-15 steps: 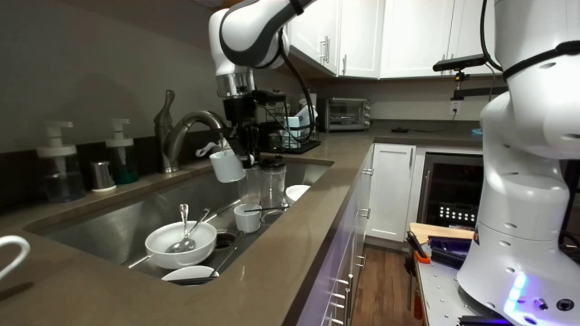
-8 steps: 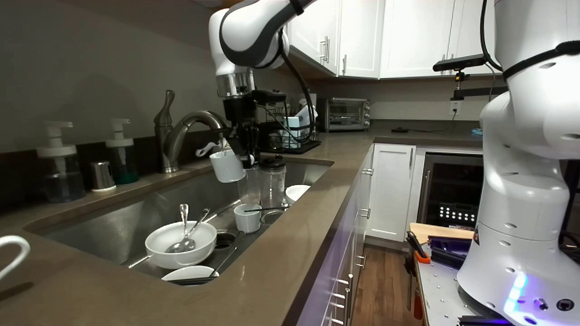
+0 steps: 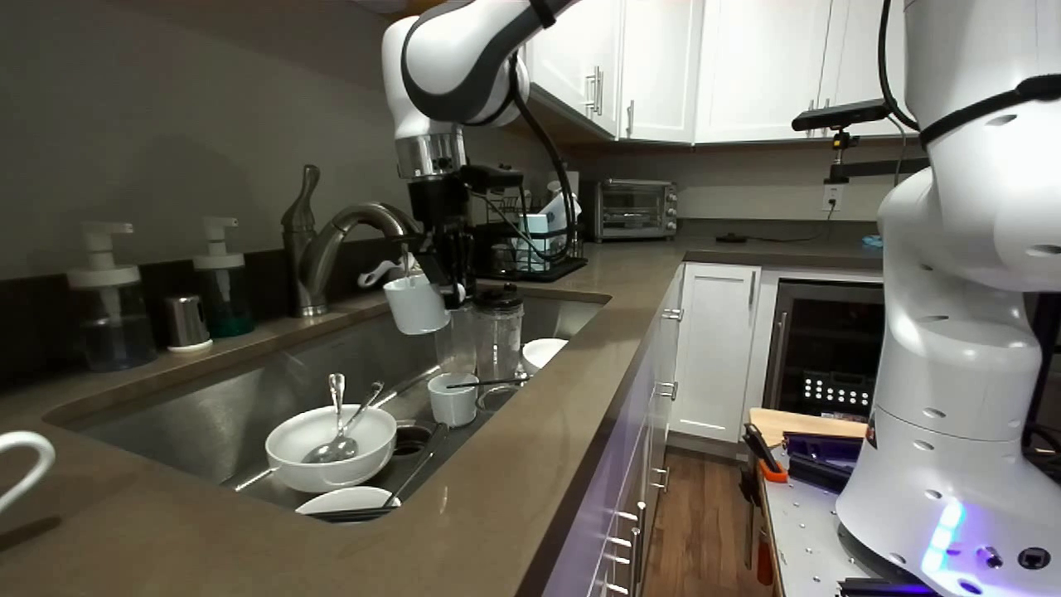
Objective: Pour some water into the cup.
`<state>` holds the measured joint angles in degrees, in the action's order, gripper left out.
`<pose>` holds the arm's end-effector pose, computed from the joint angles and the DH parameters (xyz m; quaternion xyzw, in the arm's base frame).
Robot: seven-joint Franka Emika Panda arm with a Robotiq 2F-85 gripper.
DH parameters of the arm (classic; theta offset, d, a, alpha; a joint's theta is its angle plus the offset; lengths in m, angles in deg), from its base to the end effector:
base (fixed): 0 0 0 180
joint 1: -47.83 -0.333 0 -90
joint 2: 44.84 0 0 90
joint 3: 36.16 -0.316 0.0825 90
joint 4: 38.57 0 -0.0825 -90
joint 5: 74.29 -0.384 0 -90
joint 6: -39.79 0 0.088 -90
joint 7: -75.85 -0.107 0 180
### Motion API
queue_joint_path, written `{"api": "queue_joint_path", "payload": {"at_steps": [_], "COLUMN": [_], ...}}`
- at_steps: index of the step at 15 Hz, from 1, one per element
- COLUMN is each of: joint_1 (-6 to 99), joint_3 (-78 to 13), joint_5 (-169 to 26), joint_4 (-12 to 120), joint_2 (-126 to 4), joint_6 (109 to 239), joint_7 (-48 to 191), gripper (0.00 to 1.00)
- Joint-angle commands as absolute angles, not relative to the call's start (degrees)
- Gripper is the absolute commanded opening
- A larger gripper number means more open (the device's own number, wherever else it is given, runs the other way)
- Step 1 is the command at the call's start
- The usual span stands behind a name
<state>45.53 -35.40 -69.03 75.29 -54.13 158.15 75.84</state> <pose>0.5778 0.0109 0.3769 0.9976 0.0368 -0.0412 0.0411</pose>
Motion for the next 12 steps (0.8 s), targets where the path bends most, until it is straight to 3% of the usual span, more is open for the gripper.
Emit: {"api": "queue_joint_path", "payload": {"at_steps": [1,12], "joint_1": [45.99,46.27], "joint_3": [-35.89,-35.61], "joint_5": [-68.95,-69.62], "joint_4": [75.19,76.16], "joint_2": [-54.14,-54.19], "joint_6": [158.03,157.04], "joint_7": [75.78,75.79], "gripper": [0.04,0.04]}}
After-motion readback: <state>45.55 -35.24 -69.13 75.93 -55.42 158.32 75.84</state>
